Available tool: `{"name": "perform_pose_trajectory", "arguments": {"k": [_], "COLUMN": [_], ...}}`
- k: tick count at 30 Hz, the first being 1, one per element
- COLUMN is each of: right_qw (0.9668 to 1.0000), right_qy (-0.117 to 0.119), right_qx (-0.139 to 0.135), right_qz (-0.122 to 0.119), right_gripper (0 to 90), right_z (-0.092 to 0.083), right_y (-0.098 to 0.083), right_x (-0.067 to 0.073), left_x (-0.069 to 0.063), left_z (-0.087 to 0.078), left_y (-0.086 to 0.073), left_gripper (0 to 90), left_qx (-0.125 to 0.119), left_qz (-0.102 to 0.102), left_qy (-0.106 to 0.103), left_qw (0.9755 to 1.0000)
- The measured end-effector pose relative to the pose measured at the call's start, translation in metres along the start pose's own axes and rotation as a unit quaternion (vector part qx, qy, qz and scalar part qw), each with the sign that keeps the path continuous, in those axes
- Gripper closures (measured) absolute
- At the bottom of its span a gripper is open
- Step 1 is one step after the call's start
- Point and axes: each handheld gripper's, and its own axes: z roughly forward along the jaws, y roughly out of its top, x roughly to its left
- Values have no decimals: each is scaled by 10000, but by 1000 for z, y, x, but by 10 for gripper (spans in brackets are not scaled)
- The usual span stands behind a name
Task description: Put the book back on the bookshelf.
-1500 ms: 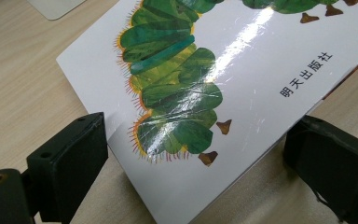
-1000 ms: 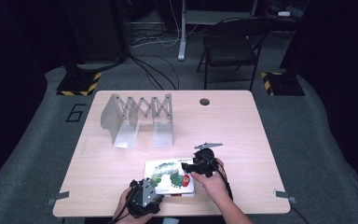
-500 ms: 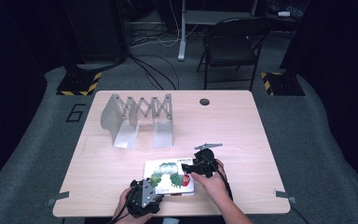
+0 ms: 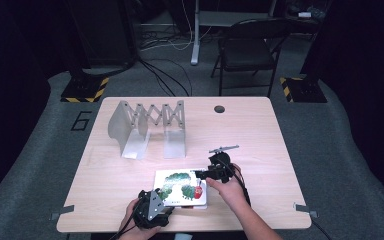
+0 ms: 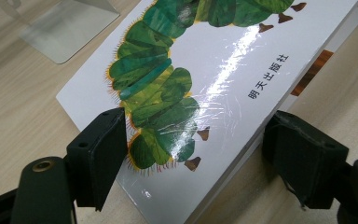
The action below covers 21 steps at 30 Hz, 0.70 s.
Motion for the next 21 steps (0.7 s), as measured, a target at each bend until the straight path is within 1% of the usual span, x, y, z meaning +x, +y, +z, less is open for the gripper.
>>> {"name": "perform_pose_trajectory", "arguments": {"k": [2,3,4,5,6,7,8,9,10,13,14,15,16,18,20,21], "right_qw": [10000,10000,9999,10000,9999,9998,9998,9998,9997,9996,9994,9993,9994,9991,9990,9988], "right_qy": [58,18,-12,-37,-44,-34,-26,21,58,120,147,168,181,203,218,245], "right_qx": [20,32,66,77,109,169,178,185,196,179,225,246,225,268,291,319], "right_qz": [41,32,78,-11,2,137,71,90,129,165,223,242,192,261,251,293], "right_gripper": [359,360,358,353,351,348,341,339,337,331,329,327,326,323,317,315], "right_z": [5,7,9,12,14,15,17,18,19,21,22,23,24,25,26,27], "right_y": [5,6,7,7,7,7,7,8,8,7,7,7,6,6,6,6], "right_x": [-4,-6,-6,-8,-9,-8,-10,-11,-11,-12,-12,-11,-12,-11,-11,-10], "left_x": [0,0,0,1,0,0,0,0,0,-1,0,0,0,0,0,0], "left_z": [0,0,0,0,0,0,0,0,1,1,1,1,1,1,2,2], "left_y": [0,0,0,0,0,0,0,0,0,0,0,0,0,0,0,0], "left_gripper": [223,223,223,223,223,223,223,223,223,223,223,223,223,223,222,222], "left_qx": [-13,-11,-11,14,-13,-6,-14,-16,-16,-29,-13,-26,-34,-51,-53,-51], "left_qz": [4,0,-2,24,1,-3,3,0,-19,-18,-5,-2,12,7,11,14], "left_qy": [0,1,2,4,0,4,3,7,65,94,30,36,26,27,31,34], "left_qw": [10000,10000,10000,10000,10000,10000,10000,10000,10000,9999,10000,10000,10000,10000,10000,10000]}}
